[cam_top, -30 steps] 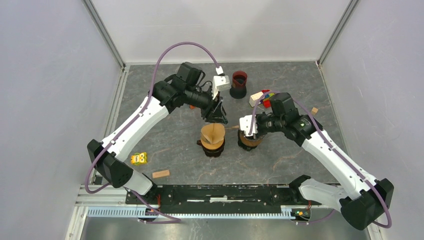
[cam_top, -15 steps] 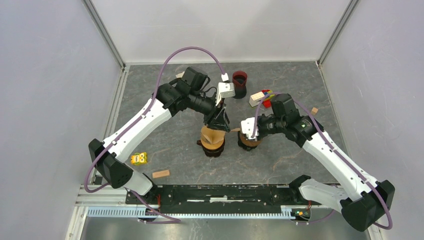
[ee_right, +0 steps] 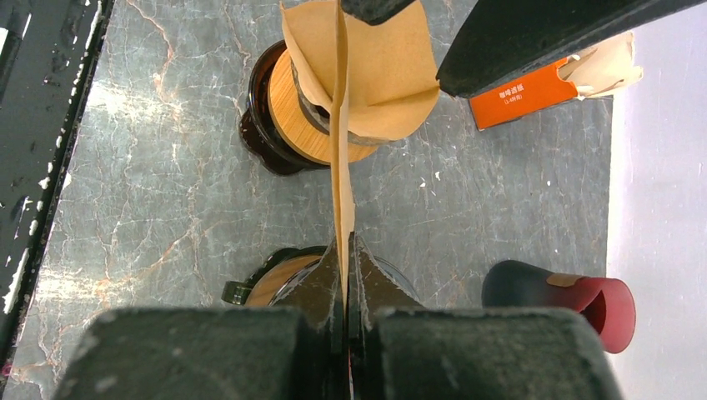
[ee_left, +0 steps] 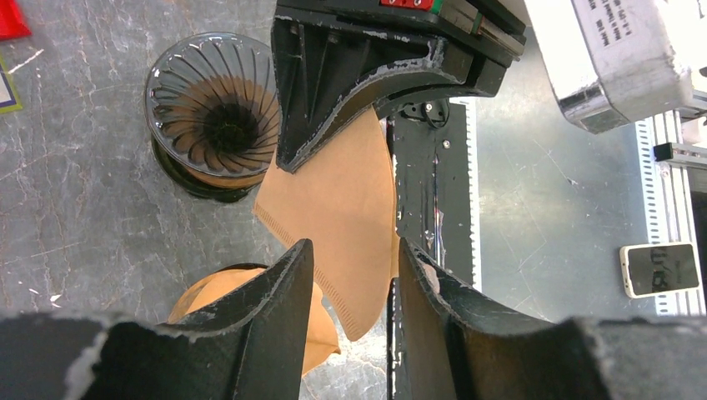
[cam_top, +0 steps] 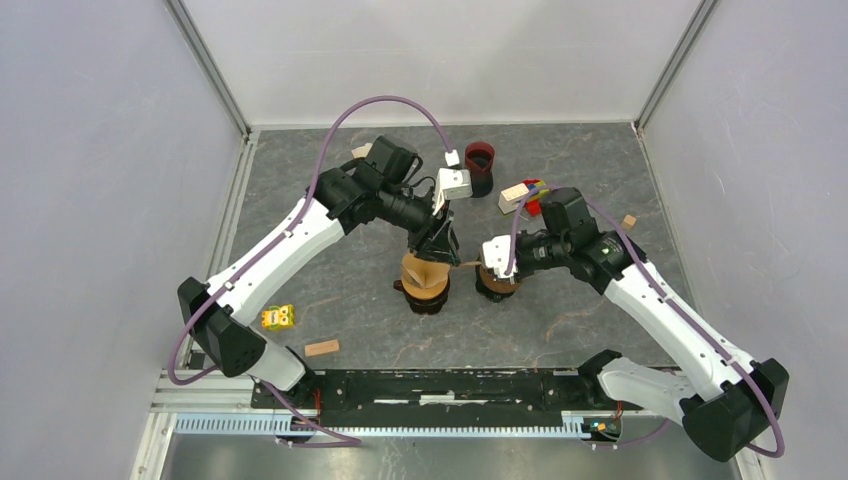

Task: Place the coffee filter in the dripper
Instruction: Pick up the coffee filter from the coffee filter holder.

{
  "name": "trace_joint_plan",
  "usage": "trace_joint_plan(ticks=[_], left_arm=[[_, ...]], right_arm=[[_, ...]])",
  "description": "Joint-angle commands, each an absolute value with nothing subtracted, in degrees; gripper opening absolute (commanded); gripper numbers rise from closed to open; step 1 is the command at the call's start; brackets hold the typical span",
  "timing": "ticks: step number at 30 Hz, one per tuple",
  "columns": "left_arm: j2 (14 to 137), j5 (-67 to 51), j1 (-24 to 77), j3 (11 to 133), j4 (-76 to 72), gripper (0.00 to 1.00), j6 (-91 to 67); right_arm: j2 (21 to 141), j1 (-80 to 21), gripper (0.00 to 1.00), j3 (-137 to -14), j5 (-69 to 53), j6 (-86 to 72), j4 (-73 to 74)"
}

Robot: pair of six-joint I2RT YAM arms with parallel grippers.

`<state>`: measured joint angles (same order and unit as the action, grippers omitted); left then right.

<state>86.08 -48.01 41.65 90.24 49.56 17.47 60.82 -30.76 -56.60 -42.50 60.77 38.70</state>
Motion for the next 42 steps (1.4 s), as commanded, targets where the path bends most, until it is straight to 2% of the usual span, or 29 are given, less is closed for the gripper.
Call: trace_joint_plan(ticks=[1, 42], left_arm=[[85.3, -48.9, 41.9, 89.3, 49.3, 0.49, 20.2], [85.9, -48.1, 42.8, 88.7, 48.8, 0.49, 20.6]], right_arm=[[61.2, -31.1, 0.01, -58.2, -44.5, 61.1, 39.6], [63.8, -31.1, 0.00, -61.2, -42.3, 55.5, 39.8]])
